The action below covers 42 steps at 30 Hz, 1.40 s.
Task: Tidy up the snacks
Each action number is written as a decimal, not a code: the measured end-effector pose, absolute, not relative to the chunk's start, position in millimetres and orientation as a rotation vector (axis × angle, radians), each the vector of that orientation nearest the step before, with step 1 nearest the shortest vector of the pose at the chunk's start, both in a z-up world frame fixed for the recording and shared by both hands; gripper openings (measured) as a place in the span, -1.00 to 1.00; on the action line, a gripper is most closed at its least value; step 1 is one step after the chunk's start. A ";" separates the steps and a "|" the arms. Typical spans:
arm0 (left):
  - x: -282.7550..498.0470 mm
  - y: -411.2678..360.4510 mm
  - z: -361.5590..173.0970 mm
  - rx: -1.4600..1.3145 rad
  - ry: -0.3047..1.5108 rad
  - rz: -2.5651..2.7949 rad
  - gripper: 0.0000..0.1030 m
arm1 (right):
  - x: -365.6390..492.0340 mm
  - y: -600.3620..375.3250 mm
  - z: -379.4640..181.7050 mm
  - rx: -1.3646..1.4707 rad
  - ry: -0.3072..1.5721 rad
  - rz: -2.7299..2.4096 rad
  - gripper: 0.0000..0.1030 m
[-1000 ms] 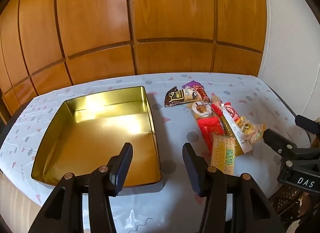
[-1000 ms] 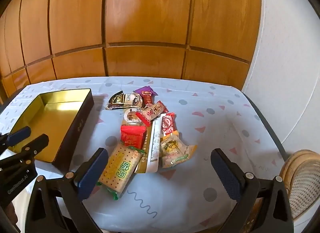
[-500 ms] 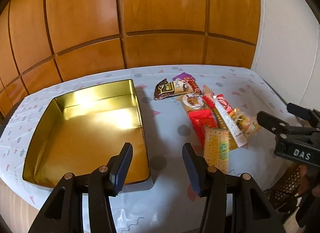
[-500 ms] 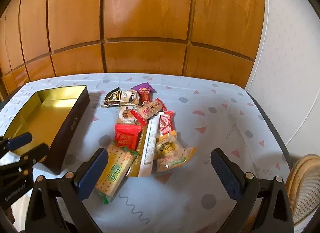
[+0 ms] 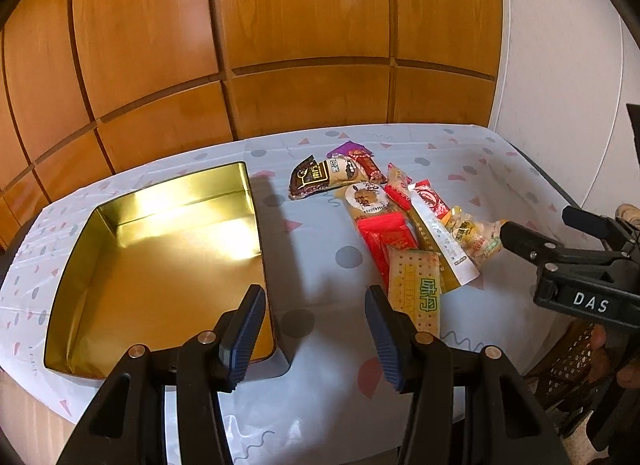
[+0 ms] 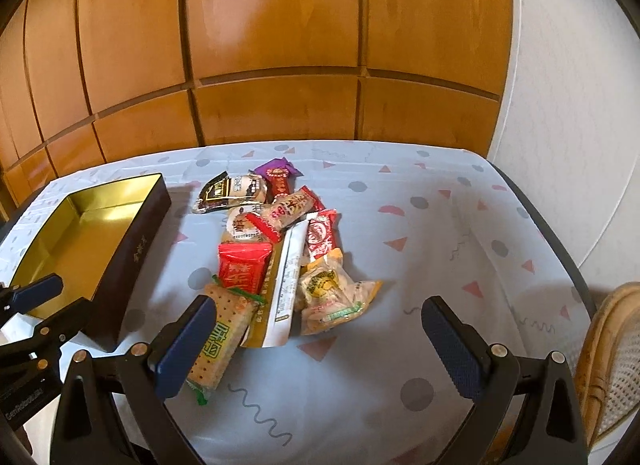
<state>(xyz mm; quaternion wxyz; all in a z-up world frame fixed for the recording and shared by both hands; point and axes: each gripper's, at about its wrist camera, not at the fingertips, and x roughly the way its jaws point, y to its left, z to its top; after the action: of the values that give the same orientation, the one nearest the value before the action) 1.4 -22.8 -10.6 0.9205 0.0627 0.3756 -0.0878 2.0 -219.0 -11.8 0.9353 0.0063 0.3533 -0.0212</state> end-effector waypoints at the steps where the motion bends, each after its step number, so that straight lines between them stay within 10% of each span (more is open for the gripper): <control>1: 1.1 -22.9 -10.9 0.131 0.774 -0.182 0.02 | 2.0 -219.9 -11.4 0.013 0.722 -0.045 1.00; 42: 2.8 -32.0 -21.4 0.137 0.825 -0.268 0.02 | -5.1 -240.1 13.8 0.132 0.646 0.027 1.00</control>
<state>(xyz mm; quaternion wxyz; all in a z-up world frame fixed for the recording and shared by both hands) 2.8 -32.0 -21.4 0.9051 0.0664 0.3993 -0.1298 -5.1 -240.1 13.8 0.9461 0.0649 0.3170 0.0133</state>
